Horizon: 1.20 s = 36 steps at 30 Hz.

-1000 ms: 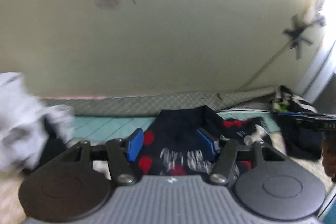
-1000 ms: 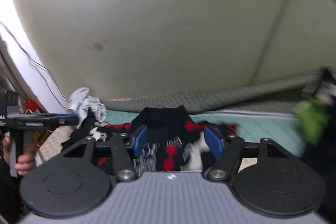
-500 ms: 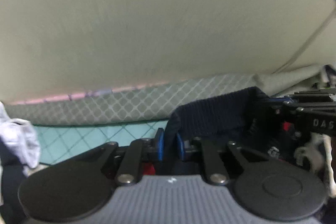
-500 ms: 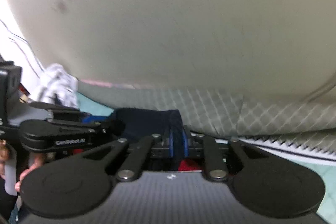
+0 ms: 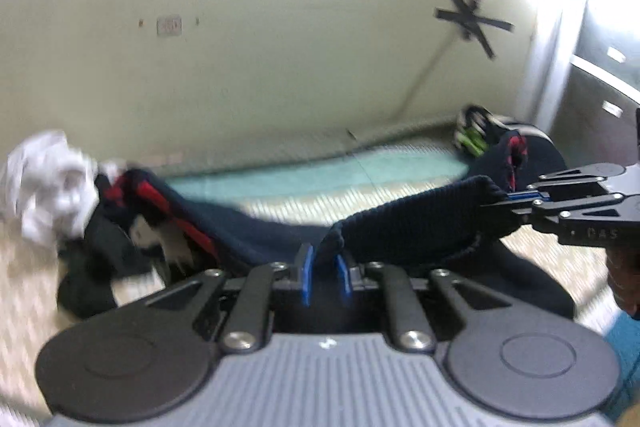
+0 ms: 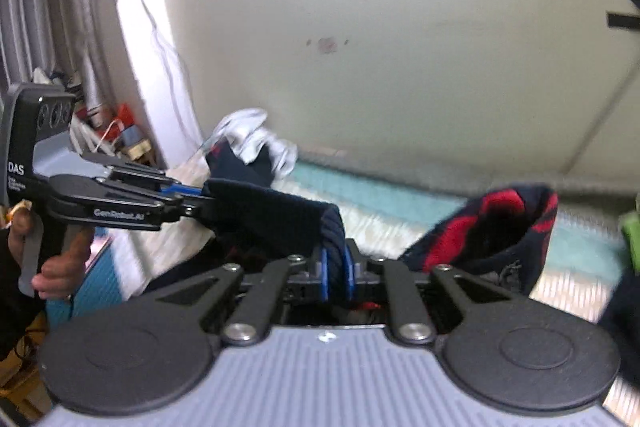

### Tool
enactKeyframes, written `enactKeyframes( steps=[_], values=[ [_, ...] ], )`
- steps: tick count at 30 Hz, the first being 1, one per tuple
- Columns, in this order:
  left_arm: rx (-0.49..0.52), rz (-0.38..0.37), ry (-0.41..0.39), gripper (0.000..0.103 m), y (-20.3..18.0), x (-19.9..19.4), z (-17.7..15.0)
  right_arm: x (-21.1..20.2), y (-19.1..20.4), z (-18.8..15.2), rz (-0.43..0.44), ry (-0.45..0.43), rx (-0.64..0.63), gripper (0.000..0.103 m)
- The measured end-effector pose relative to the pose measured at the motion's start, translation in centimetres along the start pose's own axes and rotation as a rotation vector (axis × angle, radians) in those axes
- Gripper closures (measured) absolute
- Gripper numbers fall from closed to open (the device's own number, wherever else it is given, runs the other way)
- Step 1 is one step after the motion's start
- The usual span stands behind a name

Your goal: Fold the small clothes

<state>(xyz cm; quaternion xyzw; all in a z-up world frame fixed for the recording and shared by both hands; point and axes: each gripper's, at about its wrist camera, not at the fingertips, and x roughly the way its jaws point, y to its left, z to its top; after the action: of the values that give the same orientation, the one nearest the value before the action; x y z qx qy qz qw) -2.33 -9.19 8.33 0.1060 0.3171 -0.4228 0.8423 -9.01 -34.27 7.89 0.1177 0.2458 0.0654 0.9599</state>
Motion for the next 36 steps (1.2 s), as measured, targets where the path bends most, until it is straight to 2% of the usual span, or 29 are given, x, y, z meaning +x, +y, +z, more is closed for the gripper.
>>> enactKeyframes(
  steps=[4, 8, 11, 12, 13, 14, 16, 18, 20, 22, 24, 26, 29, 30, 31, 32, 34, 36],
  values=[
    [-0.052, -0.031, 0.039, 0.09, -0.8, -0.3, -4.5, -1.4, 1.9, -4.8, -0.016, 0.025, -0.004, 0.094],
    [-0.12, -0.027, 0.097, 0.085, -0.6, 0.6, -8.0, -0.4, 2.8, -9.1, -0.069, 0.08, -0.004, 0.092],
    [-0.106, -0.038, 0.072, 0.078, -0.9, -0.7, -9.1, -0.1, 3.2, -10.6, -0.076, 0.063, -0.004, 0.09],
    [-0.096, -0.04, 0.062, 0.066, -1.0, -1.4, -9.3, -0.8, 3.1, -10.6, -0.067, 0.063, 0.008, 0.079],
    [-0.083, -0.045, 0.044, 0.059, -0.8, -2.5, -9.3, -1.6, 2.8, -10.5, -0.046, 0.056, 0.035, 0.044],
    [-0.074, -0.051, 0.02, 0.059, -0.8, -3.3, -9.1, -2.7, 2.4, -10.5, -0.013, 0.035, 0.068, 0.039],
    [-0.085, -0.053, -0.049, 0.059, 0.3, -5.6, -8.4, -4.2, 2.1, -10.2, 0.008, -0.008, 0.074, 0.042],
    [-0.142, -0.037, -0.123, 0.059, 2.0, -7.4, -7.4, -5.8, 2.2, -9.7, -0.032, -0.052, 0.065, 0.043],
    [-0.209, -0.045, -0.158, 0.061, 4.0, -7.6, -6.5, -6.4, 1.9, -8.7, -0.057, -0.098, 0.079, 0.043],
    [-0.238, -0.04, -0.136, 0.067, 5.0, -6.1, -5.7, -6.0, 1.7, -7.6, -0.083, -0.128, 0.084, 0.043],
    [-0.25, -0.051, -0.091, 0.076, 5.4, -3.7, -5.4, -4.5, 1.6, -6.5, -0.107, -0.124, 0.086, 0.043],
    [-0.245, -0.065, -0.042, 0.079, 5.5, -1.0, -5.3, -2.4, 1.5, -5.8, -0.094, -0.109, 0.083, 0.043],
    [-0.218, 0.015, -0.021, 0.08, 6.4, 2.0, -4.9, 1.4, 0.6, -5.2, -0.097, -0.045, 0.094, 0.044],
    [-0.242, 0.018, -0.008, 0.078, 7.2, 3.1, -4.8, 2.7, 0.1, -5.3, -0.125, -0.017, 0.089, 0.05],
    [-0.265, 0.008, -0.012, 0.078, 8.0, 3.8, -4.7, 4.1, -0.6, -5.5, -0.192, 0.019, 0.075, 0.069],
    [-0.271, 0.004, -0.023, 0.078, 8.3, 4.2, -4.7, 5.6, -1.4, -5.9, -0.239, 0.058, 0.068, 0.074],
    [-0.268, 0.013, -0.027, 0.078, 8.3, 4.4, -4.8, 5.8, -2.3, -6.6, -0.233, 0.016, 0.057, 0.076],
    [-0.24, 0.033, -0.034, 0.078, 7.7, 4.1, -5.0, 5.5, -2.2, -6.5, -0.235, 0.015, 0.073, 0.076]
  ],
)
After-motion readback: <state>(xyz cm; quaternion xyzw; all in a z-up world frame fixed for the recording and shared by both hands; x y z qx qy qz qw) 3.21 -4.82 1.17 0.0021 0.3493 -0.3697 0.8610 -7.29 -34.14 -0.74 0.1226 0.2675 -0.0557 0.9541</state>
